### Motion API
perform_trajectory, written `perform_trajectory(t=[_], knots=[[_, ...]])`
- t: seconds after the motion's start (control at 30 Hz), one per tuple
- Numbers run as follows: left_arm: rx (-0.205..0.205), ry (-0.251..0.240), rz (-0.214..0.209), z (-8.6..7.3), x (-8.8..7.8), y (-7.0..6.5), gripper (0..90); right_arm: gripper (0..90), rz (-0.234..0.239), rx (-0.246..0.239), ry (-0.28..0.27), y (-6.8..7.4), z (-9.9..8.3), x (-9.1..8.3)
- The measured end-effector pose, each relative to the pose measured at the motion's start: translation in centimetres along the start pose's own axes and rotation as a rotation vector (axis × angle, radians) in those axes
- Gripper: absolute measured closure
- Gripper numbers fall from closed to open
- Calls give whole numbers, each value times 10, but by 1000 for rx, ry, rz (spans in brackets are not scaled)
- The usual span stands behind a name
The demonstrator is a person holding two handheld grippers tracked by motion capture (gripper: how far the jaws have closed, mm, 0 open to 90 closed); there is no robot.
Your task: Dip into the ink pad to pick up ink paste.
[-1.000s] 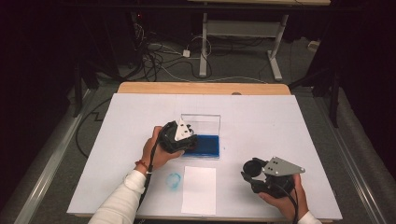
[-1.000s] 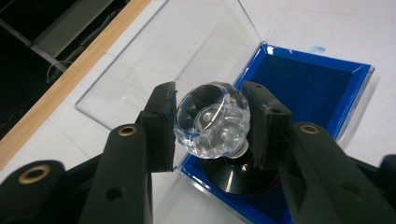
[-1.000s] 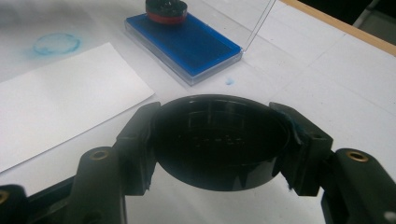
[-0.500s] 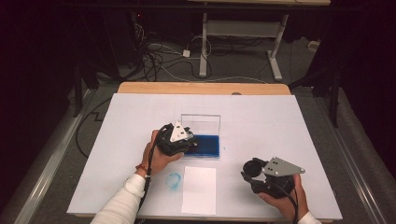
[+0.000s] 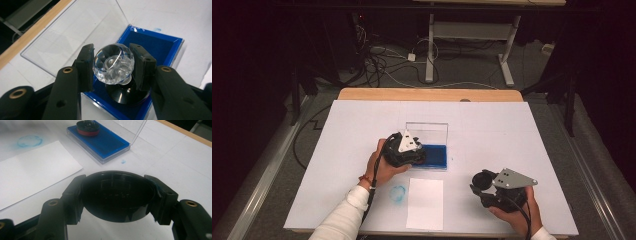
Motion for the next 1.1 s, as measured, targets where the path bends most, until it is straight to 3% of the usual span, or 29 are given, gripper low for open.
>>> perform_trajectory(t=[0.2,0.53,0.83,0.97,1.03,1.07,1.1], knots=[[102,6,26,0,1,-9,556,384,3,2,-2,0,0,-1],[75,-10,26,-4,1,-8,556,384,12,-1,1,3,1,1],[93,16,22,0,2,-4,559,384,12,3,0,2,0,0],[69,22,49,2,4,6,562,384,14,-1,1,2,0,0],[93,30,70,1,5,9,562,384,14,-1,3,1,0,0],[73,14,46,1,5,10,562,384,14,1,2,1,0,1],[27,-7,6,0,5,10,562,384,16,2,2,1,-1,1]])
Point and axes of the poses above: each handheld gripper's, and its own axes: x roughly forward along the jaws, z roughly out of its top, y roughly to its left, the point moved 4 cm from there along x, roughly forward along the jaws, and after that the axes turned 10 degrees about -y, right-handed, at the moved point
